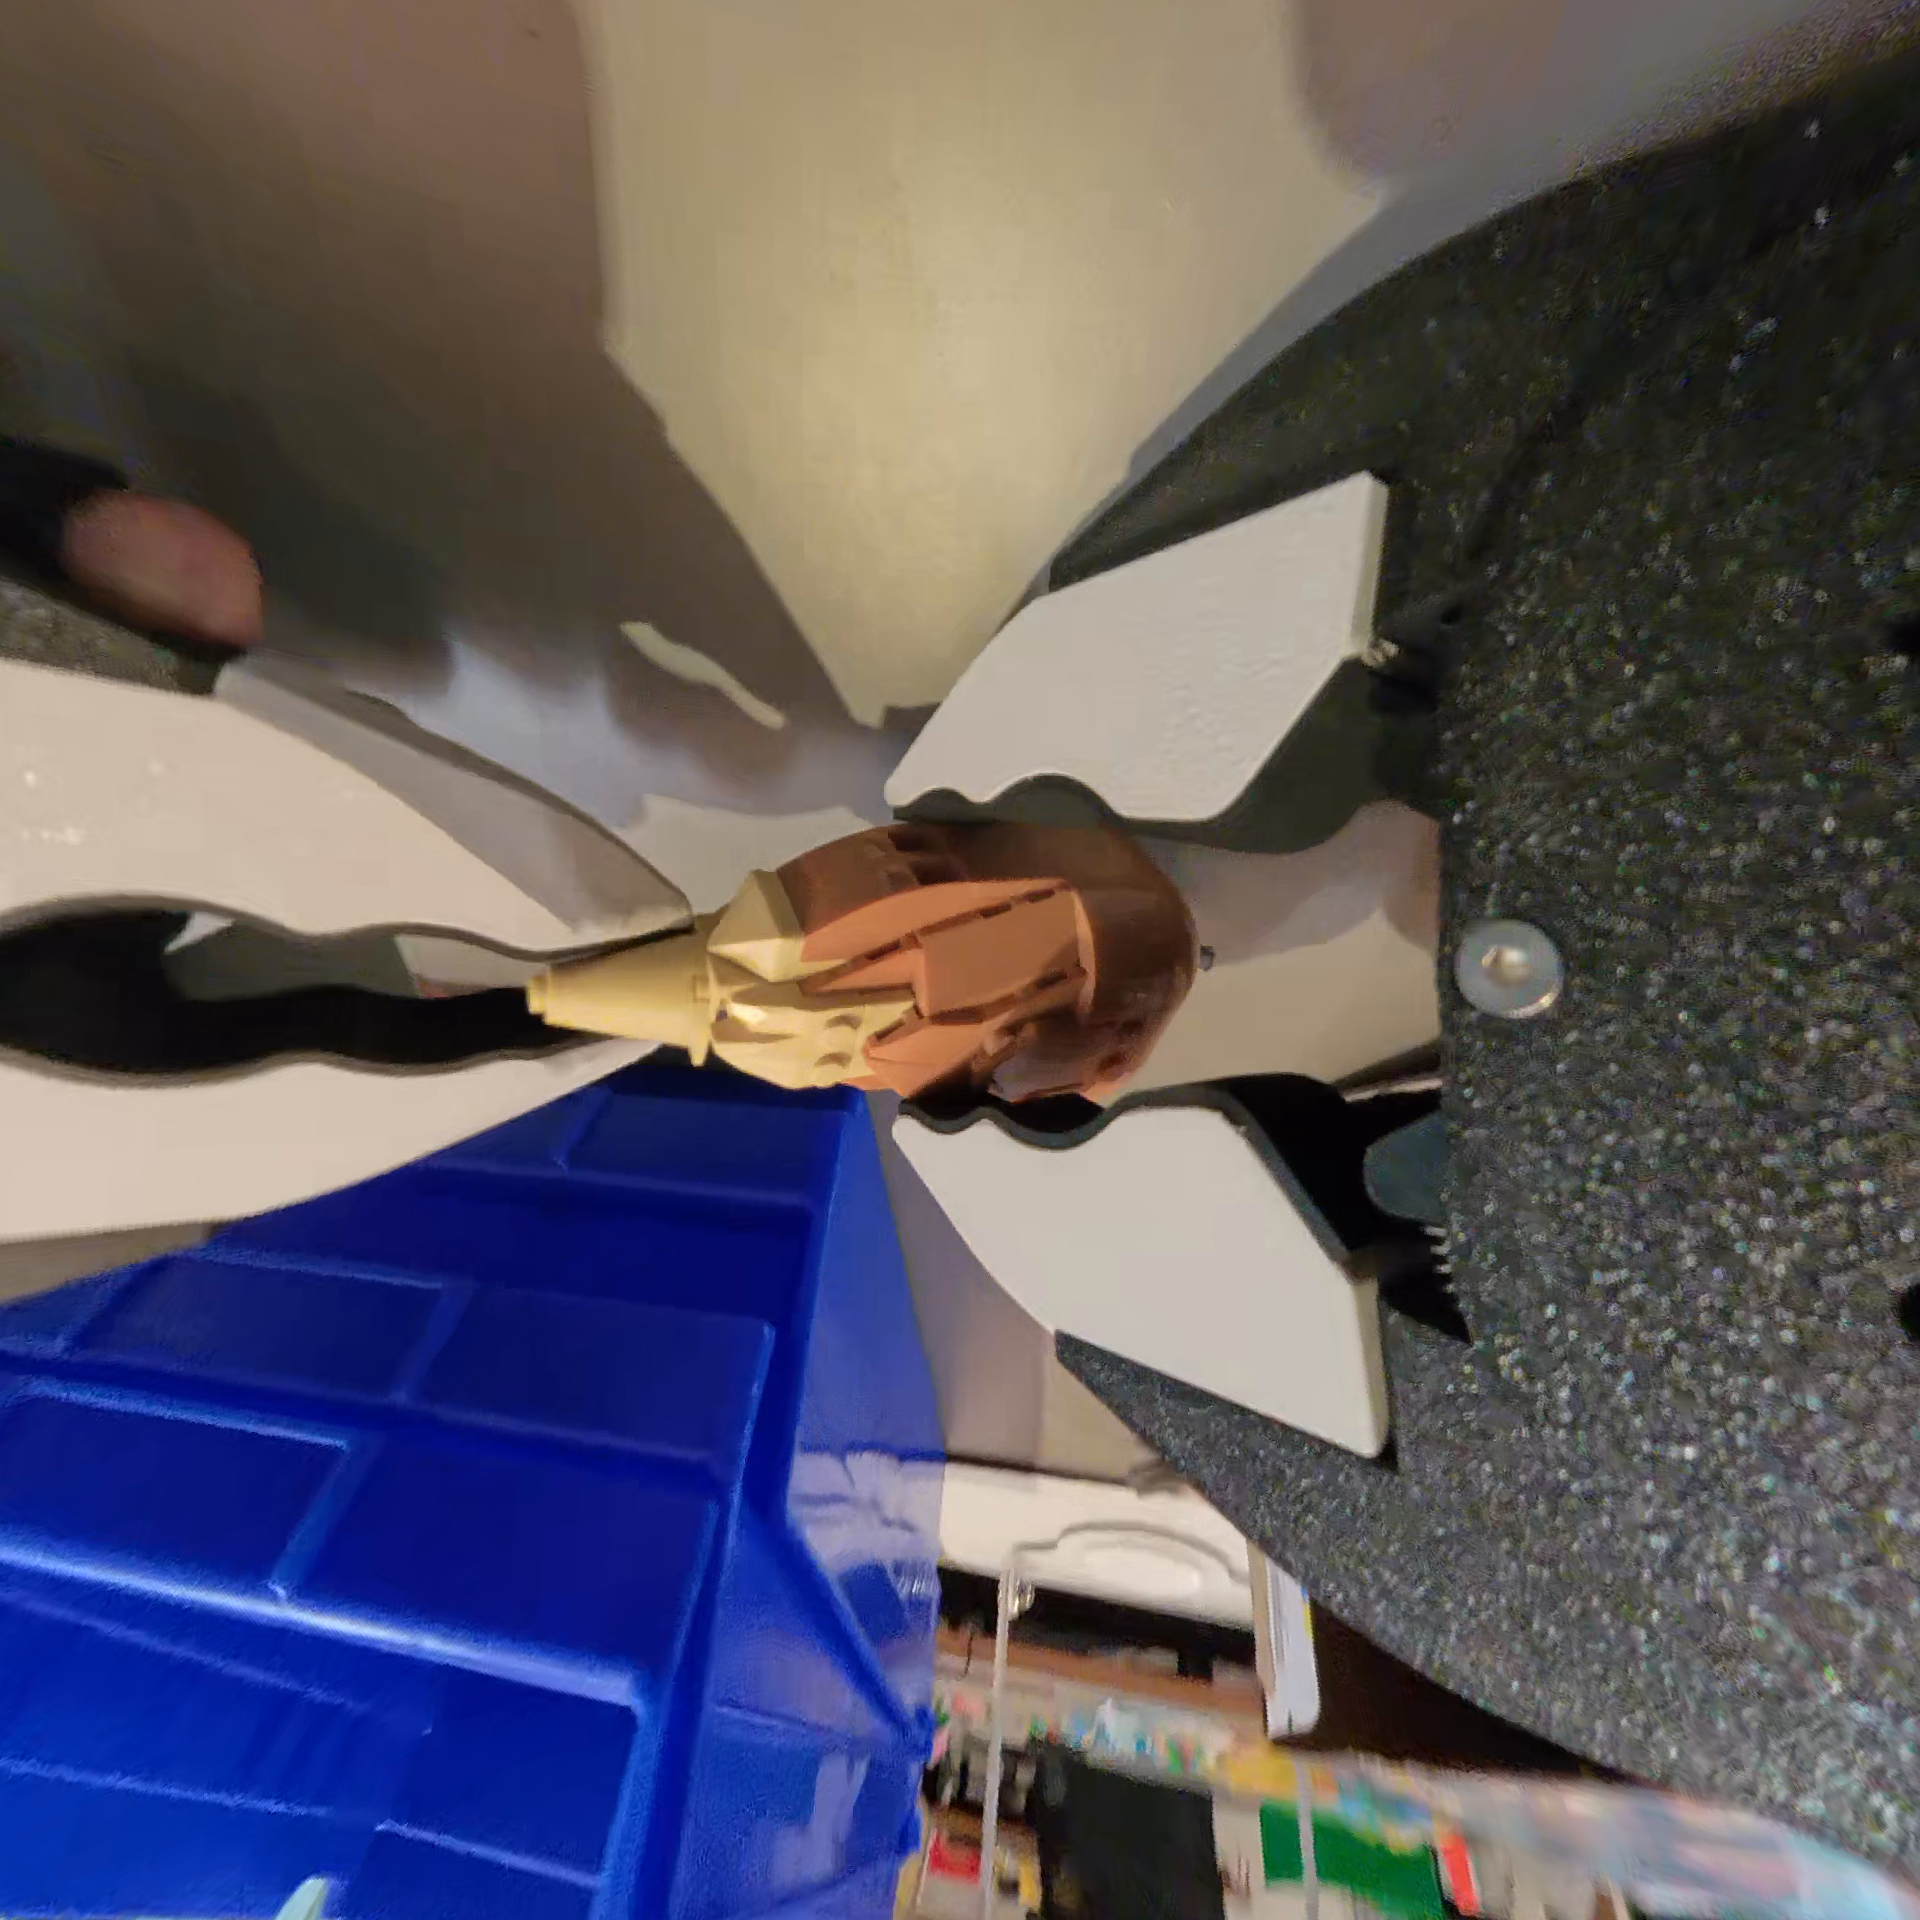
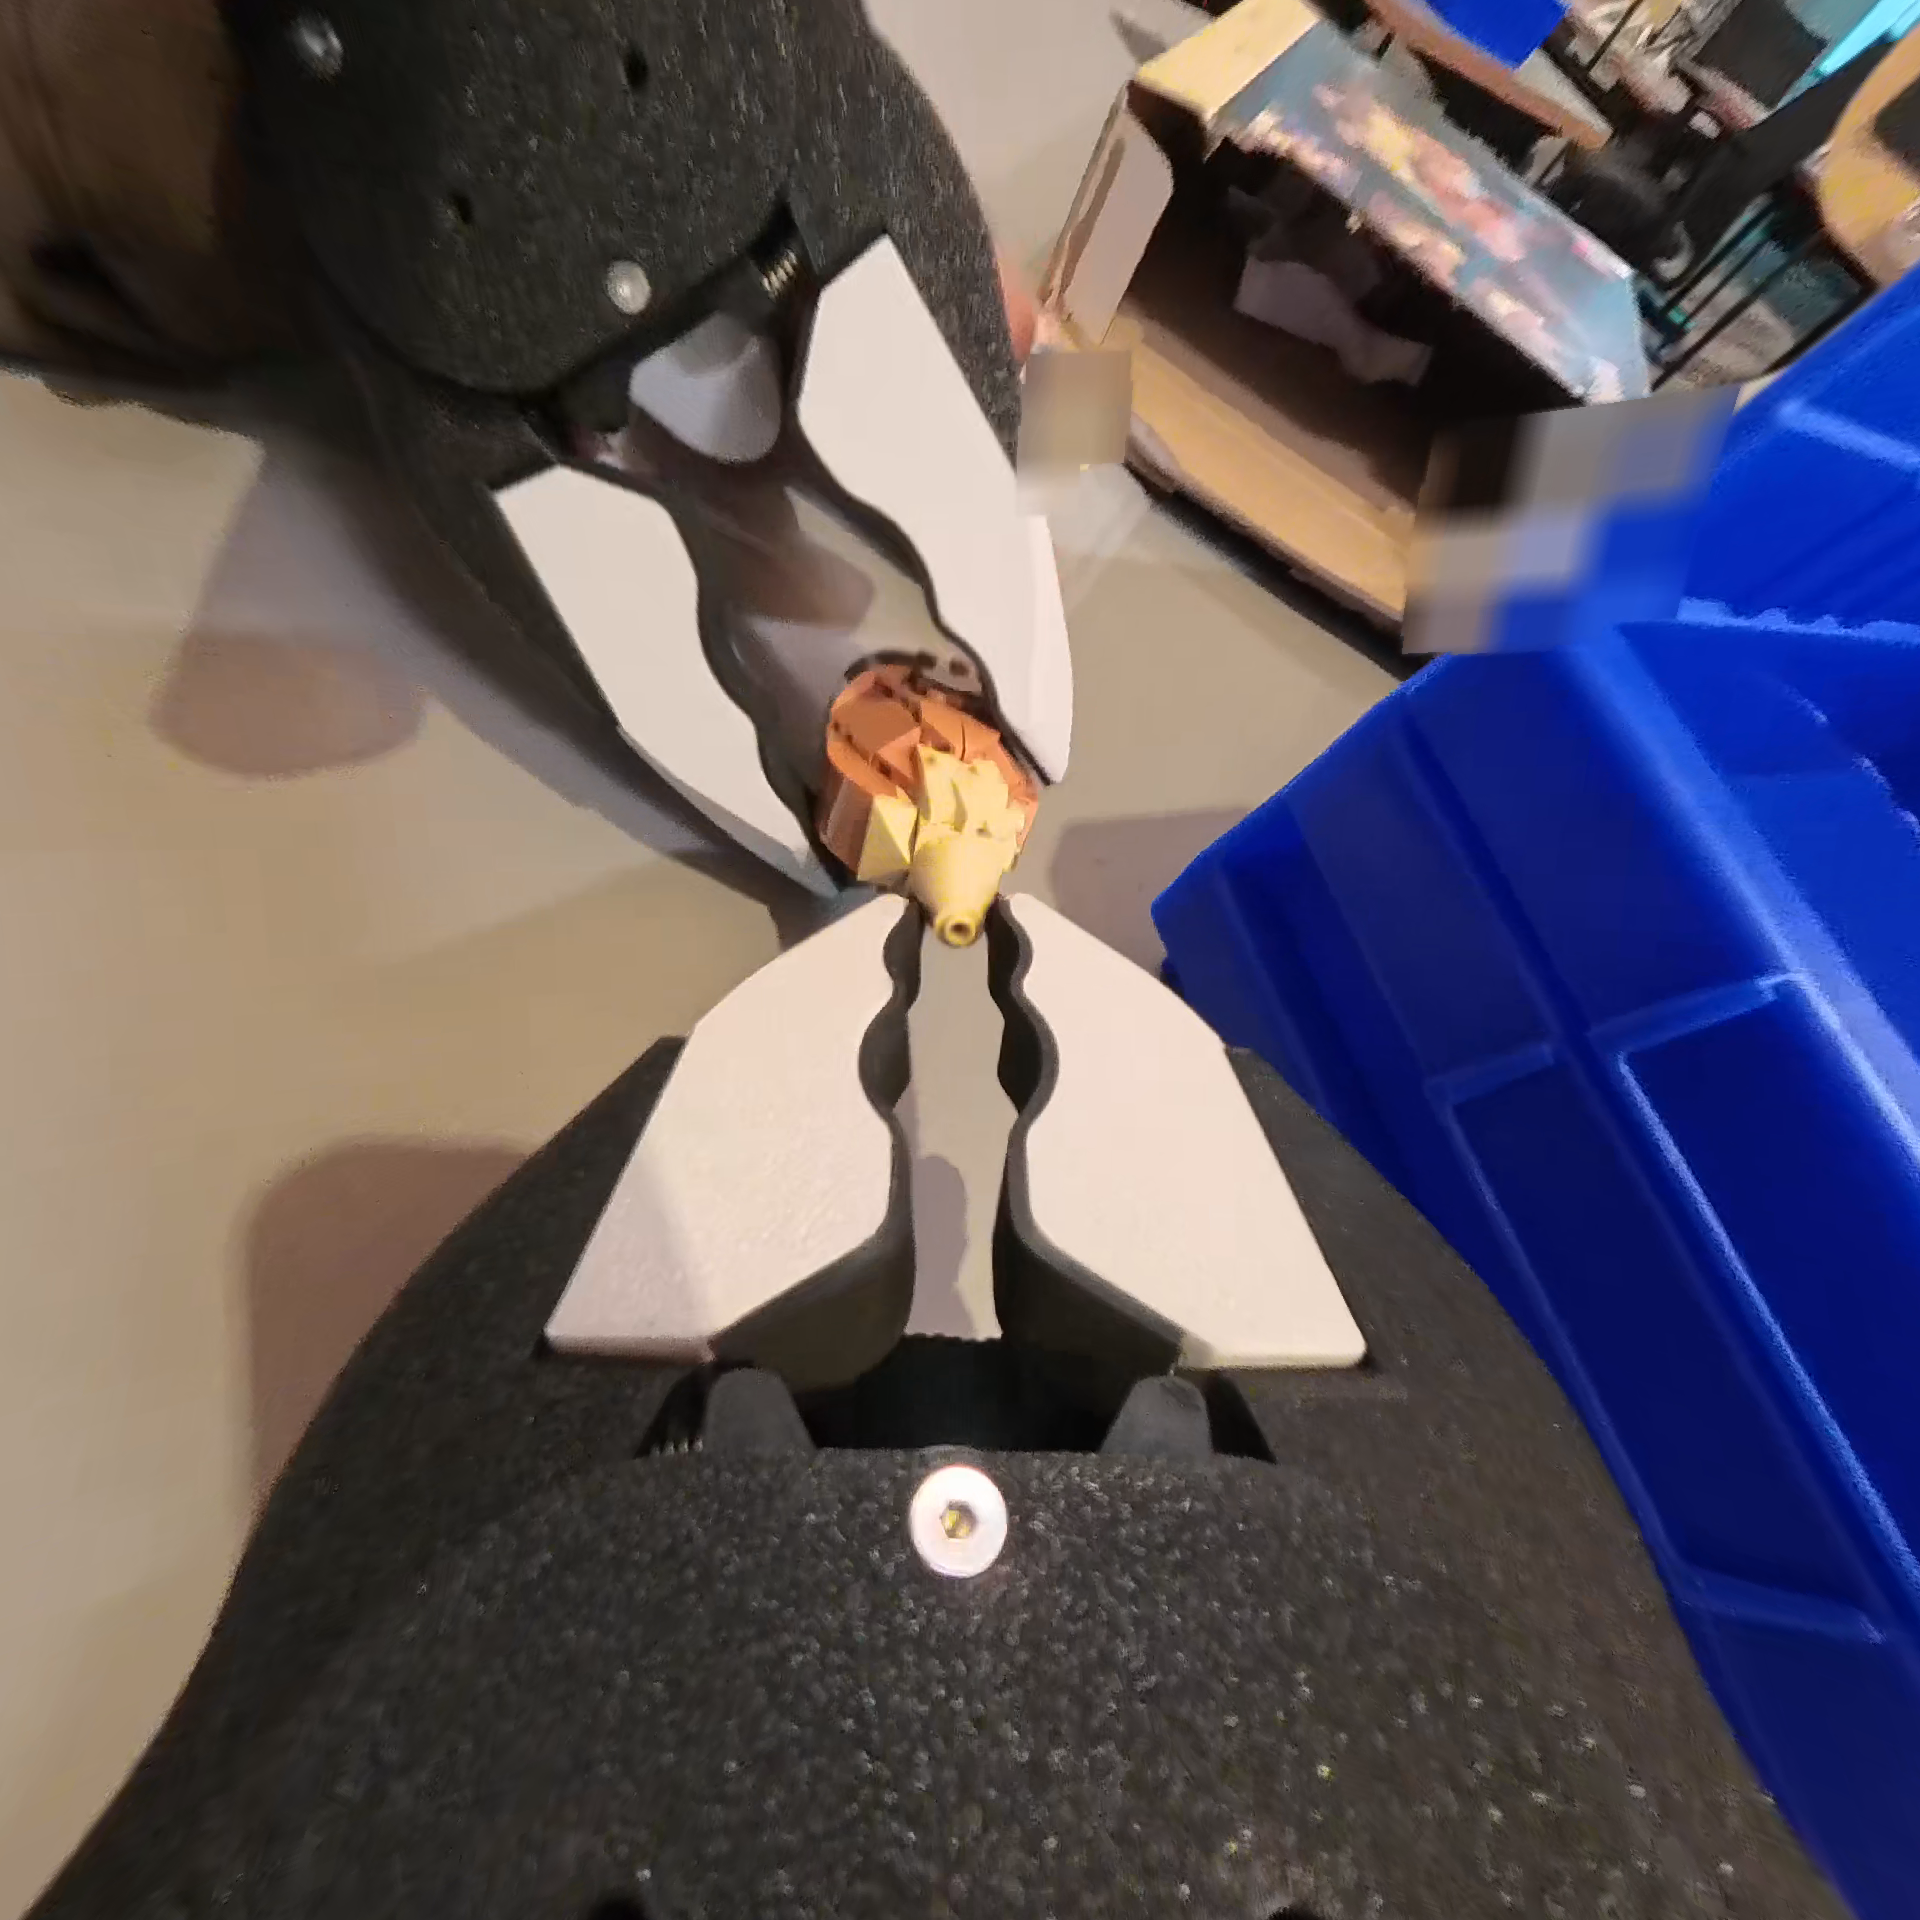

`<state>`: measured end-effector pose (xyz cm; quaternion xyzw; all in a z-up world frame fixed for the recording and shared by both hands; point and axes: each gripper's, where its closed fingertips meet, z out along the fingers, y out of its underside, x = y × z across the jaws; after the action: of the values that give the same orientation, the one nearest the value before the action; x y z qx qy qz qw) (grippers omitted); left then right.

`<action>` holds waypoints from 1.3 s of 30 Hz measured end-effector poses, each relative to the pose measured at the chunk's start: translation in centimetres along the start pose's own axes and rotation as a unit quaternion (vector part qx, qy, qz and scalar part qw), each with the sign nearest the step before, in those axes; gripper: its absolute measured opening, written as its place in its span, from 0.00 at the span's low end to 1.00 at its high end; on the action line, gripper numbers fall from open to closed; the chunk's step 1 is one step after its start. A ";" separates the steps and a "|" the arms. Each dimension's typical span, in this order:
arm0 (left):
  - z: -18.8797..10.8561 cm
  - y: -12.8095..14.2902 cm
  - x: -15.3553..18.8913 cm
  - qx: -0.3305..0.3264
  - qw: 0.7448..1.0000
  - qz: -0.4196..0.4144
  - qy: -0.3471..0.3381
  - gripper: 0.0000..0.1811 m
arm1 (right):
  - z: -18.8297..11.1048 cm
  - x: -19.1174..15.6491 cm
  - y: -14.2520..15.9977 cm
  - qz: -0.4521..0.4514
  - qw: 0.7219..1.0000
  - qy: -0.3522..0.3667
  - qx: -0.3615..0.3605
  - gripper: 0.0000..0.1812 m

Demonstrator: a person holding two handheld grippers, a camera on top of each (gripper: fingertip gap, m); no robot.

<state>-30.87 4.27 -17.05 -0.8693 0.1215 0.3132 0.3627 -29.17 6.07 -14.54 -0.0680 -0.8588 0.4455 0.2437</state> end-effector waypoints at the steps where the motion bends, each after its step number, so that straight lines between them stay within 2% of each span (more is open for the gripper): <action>1: 0.0 -0.1 0.0 0.007 1.000 -0.024 0.008 0.28 | -0.1 0.2 -0.3 0.004 1.000 0.005 0.010 0.07; 3: 0.0 -0.2 0.0 0.016 0.998 -0.053 0.021 0.28 | -0.2 0.3 -0.6 0.003 1.000 0.013 0.021 0.06; 7: -0.1 -0.2 0.1 0.013 0.999 -0.032 0.018 0.28 | -0.2 0.3 -0.4 0.001 1.000 -0.002 0.023 0.07; 9: 0.0 0.0 0.1 0.004 1.000 0.005 0.005 0.28 | -0.1 0.1 0.1 0.000 1.000 -0.017 0.017 0.06; 11: 0.2 0.7 0.1 -0.029 0.998 0.050 -0.013 0.28 | -0.1 0.2 0.3 -0.014 1.000 -0.014 0.015 0.11; 13: 0.5 1.5 0.2 -0.062 0.994 0.089 -0.022 0.28 | -0.1 0.2 0.2 -0.045 0.999 0.000 0.013 0.16; 18: 0.4 1.1 0.5 -0.062 0.993 0.099 -0.018 0.28 | 0.5 0.4 1.3 -0.157 0.985 0.057 -0.047 0.18; 21: 0.4 0.8 0.9 -0.049 0.996 0.070 0.000 0.28 | 0.9 0.6 2.1 -0.200 0.974 0.078 -0.078 0.18; 28: 0.0 0.0 1.1 -0.004 0.996 -0.060 0.061 0.28 | 1.3 1.0 3.0 -0.317 0.931 0.133 -0.126 0.18; 33: -0.2 -1.2 2.1 0.018 0.991 -0.089 0.099 0.27 | 1.8 1.0 2.8 -0.356 0.910 0.166 -0.136 0.21; 35: -0.2 -1.6 2.4 0.027 0.988 -0.104 0.110 0.27 | 1.9 0.9 2.9 -0.367 0.904 0.167 -0.143 0.15; 39: 0.0 -1.6 2.1 0.029 0.989 -0.107 0.100 0.27 | 1.8 1.1 3.1 -0.359 0.906 0.167 -0.151 0.13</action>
<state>-28.55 5.43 -17.56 -0.8932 0.0728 0.1809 0.4052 -31.27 6.98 -17.45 0.1357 -0.8286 0.1752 0.5141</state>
